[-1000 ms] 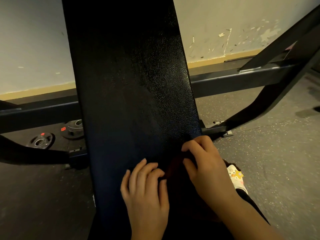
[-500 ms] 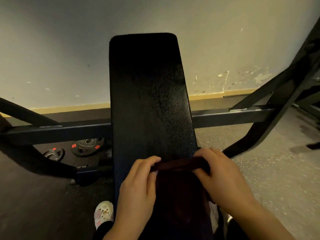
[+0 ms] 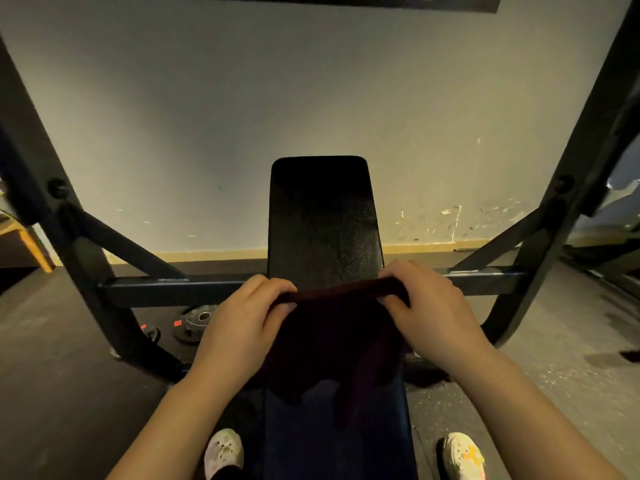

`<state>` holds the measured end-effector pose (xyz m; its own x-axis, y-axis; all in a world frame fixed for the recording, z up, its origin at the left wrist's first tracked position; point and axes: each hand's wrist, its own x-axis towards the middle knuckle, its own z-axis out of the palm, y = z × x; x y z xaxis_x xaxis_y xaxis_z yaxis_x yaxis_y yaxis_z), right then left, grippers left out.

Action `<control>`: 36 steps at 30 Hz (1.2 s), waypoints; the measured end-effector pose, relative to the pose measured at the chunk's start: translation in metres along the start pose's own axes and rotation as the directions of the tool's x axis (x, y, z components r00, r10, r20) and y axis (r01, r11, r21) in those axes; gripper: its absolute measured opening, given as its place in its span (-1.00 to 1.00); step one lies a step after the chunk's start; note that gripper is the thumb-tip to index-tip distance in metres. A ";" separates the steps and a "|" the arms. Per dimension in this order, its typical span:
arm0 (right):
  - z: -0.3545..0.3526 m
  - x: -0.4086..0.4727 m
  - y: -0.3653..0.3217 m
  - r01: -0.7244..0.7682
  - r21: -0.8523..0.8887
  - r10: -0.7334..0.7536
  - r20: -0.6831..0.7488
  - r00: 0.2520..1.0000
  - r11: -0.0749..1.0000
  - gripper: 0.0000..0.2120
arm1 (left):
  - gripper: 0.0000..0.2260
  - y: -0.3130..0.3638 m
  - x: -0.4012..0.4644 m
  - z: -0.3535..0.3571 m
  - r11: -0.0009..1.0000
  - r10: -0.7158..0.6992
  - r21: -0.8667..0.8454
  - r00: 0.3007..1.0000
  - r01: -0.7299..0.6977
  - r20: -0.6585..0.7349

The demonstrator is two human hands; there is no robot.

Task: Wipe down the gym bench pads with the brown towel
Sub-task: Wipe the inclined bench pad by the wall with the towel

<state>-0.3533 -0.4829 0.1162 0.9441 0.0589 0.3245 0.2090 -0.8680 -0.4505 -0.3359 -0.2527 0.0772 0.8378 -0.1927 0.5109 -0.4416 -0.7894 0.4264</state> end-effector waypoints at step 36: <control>0.197 0.286 0.094 0.274 -0.363 -0.305 -0.031 0.952 0.891 -0.49 | -0.51 -0.148 0.203 0.213 0.906 -0.271 0.282 0.944 0.316 -0.186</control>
<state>-0.0135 -0.4509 0.0026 0.8269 0.3058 0.4719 0.3520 -0.9360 -0.0103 -0.0325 -0.2990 -0.0412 0.8512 0.1404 0.5058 -0.0451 -0.9405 0.3369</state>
